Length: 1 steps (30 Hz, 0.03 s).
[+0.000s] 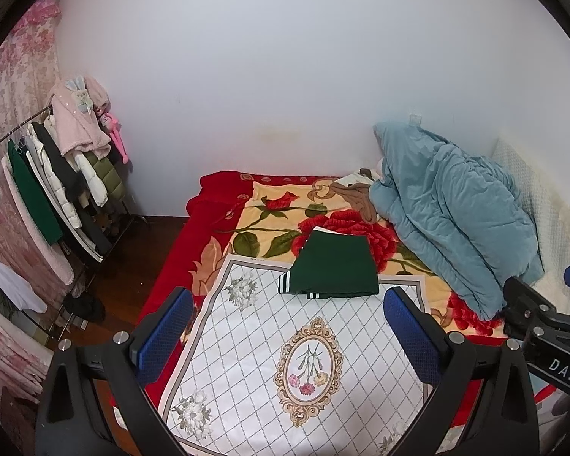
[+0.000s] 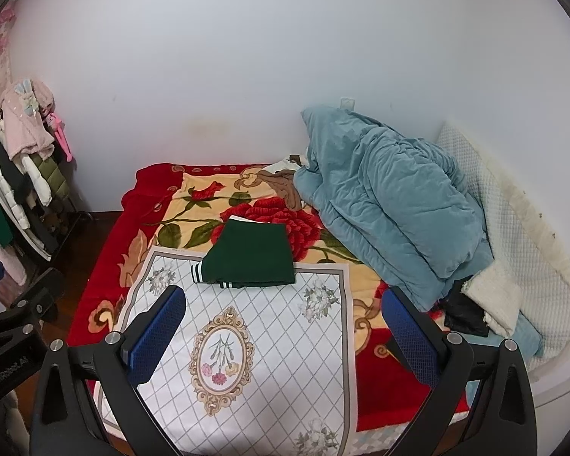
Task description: Fold large clothes
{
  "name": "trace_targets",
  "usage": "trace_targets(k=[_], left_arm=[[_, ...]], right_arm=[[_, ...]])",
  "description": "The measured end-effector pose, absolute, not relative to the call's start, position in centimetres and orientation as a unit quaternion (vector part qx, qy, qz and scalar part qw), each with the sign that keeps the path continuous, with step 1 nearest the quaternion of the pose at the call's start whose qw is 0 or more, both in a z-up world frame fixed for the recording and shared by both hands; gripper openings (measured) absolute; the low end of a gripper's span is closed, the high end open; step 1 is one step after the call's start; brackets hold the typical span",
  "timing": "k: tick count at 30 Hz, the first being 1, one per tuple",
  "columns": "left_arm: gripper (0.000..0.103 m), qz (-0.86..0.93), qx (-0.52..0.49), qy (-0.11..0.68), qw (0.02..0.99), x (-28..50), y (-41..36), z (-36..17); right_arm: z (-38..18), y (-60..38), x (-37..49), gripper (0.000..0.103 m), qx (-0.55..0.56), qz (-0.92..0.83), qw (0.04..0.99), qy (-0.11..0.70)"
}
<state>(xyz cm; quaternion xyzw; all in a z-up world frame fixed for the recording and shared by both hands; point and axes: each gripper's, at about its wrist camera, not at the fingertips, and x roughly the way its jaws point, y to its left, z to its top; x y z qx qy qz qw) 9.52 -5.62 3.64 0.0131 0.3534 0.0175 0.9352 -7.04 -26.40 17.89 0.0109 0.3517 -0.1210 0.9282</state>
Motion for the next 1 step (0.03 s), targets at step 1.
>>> trace_targets(k=[1], left_arm=[[0.103, 0.019, 0.013, 0.352, 0.936, 9.55, -5.54, 3.73]], right_arm=[[17.89, -26.30, -7.17, 0.103, 0.011, -0.122, 0.928, 0.351]])
